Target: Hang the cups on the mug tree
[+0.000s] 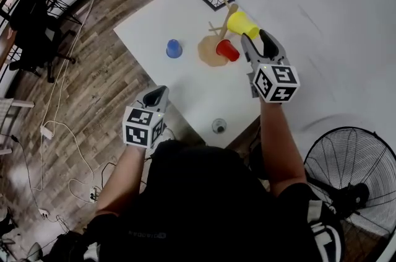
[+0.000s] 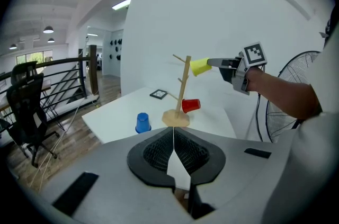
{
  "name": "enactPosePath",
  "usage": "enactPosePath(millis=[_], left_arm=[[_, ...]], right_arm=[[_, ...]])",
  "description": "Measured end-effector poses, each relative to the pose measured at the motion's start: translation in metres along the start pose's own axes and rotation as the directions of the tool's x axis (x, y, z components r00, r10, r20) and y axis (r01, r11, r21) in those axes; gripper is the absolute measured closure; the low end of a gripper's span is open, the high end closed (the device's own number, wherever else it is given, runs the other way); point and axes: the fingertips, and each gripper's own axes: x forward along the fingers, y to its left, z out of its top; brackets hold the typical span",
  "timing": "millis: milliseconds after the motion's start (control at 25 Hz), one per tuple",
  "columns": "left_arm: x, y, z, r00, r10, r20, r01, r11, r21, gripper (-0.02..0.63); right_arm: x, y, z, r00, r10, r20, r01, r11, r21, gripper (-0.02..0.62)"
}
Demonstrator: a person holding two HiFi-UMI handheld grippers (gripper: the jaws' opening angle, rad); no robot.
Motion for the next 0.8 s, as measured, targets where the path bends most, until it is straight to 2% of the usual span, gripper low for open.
enactPosePath(millis=[320, 560, 800], left_arm=[[0.003, -0.005, 0.004, 1.000, -0.015, 0.003, 0.015, 1.000, 0.015, 0.589], [0.003, -0.007, 0.006, 1.000, -0.024, 0.002, 0.024, 0.999, 0.025, 0.589], [0.005, -0.007, 0.010, 0.999, -0.035, 0.012, 0.035, 0.999, 0.026, 0.589]], right_arm=[[-0.014, 0.004, -0.002, 1.000, 0.008, -0.005, -0.008, 1.000, -0.003, 0.379], [-0.030, 0.022, -0.010, 0.998, 0.060, -0.035, -0.060, 0.998, -0.008, 0.382], [-0.056, 0.048, -0.041, 0.986, 0.128, -0.105, -0.124, 0.991, 0.040, 0.492]])
